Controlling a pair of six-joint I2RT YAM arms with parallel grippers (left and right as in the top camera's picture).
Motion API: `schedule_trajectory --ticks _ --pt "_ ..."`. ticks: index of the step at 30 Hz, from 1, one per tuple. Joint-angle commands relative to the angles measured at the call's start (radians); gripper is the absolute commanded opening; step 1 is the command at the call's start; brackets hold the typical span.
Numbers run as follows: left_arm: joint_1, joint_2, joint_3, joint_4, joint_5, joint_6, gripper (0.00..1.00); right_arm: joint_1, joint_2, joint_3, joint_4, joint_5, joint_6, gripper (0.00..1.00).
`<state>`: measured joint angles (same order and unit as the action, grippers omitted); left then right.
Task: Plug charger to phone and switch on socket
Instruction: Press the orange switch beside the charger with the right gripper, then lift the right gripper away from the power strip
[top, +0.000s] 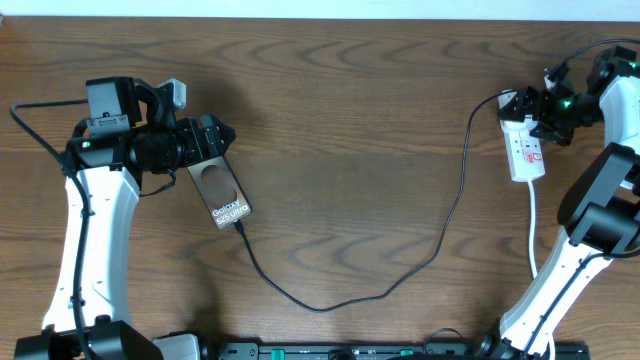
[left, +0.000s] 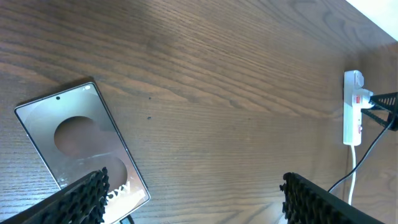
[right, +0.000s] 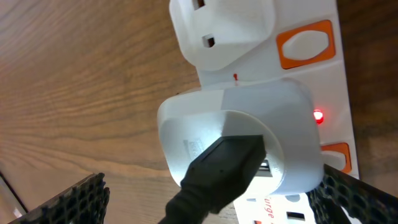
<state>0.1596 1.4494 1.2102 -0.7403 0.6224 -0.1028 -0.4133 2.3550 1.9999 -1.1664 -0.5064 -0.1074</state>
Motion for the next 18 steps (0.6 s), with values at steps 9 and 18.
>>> schedule_trajectory --ticks 9,18 --pt "-0.002 -0.012 0.002 -0.008 -0.009 0.02 0.87 -0.054 -0.028 0.014 -0.154 0.217 0.203 0.99" --pt "-0.002 -0.012 0.002 -0.011 -0.009 0.02 0.87 -0.056 -0.248 0.014 -0.182 0.246 0.234 0.99"
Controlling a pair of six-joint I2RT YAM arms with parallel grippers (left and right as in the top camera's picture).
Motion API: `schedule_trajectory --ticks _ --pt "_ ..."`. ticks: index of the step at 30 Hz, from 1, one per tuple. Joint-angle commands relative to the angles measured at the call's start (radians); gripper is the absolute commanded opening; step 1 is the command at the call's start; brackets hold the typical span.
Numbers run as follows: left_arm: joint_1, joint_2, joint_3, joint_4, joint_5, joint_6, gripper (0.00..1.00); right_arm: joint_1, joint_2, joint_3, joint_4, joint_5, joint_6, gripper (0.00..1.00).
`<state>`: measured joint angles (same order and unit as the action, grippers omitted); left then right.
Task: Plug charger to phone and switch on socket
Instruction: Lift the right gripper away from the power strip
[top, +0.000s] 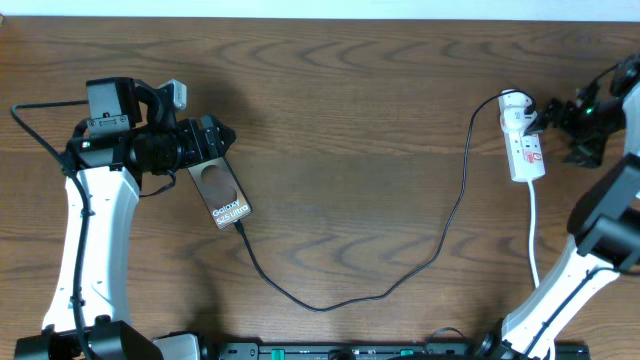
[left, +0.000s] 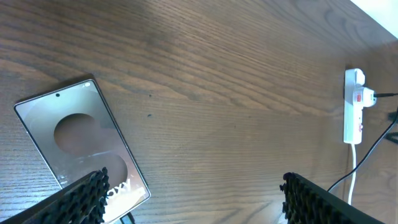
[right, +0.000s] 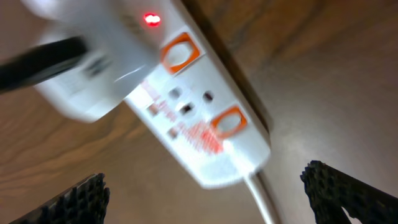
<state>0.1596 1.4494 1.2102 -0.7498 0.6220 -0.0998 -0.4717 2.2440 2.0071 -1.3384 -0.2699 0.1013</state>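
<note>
The phone (top: 222, 193) lies face up on the table at the left, with the black charger cable (top: 440, 235) plugged into its lower end. My left gripper (top: 205, 140) stands open just above it; its pads (left: 81, 196) frame the phone (left: 81, 146) in the wrist view. The white socket strip (top: 523, 140) lies at the right with the white charger plug (top: 514, 103) in its top socket. A red light (right: 150, 18) glows on the strip (right: 199, 124). My right gripper (top: 558, 118) stands open just right of the strip, touching nothing.
The cable loops across the wooden table (top: 350, 120) toward its front edge. The strip's white lead (top: 533, 230) runs down toward the front right. A black rail (top: 350, 350) lines the front edge.
My right gripper has drawn back to the right, from over the plug and strip to beside them. The red light stays on. The left arm and phone have not moved.
</note>
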Motion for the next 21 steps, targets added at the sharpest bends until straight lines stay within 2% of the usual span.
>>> schedule_trajectory --ticks 1,6,12,21 --pt "-0.002 -0.012 0.002 -0.002 -0.009 0.017 0.87 0.002 -0.174 0.007 -0.018 0.01 0.025 0.99" --pt "-0.002 -0.012 0.002 -0.005 -0.009 0.017 0.87 0.01 -0.356 0.007 -0.111 0.01 0.026 0.99" --pt "-0.002 -0.012 0.002 -0.005 -0.009 0.017 0.87 0.015 -0.467 0.007 -0.201 0.002 0.026 0.99" --pt "-0.002 -0.012 0.002 -0.005 -0.009 0.017 0.87 0.015 -0.483 0.007 -0.201 0.002 0.026 0.99"
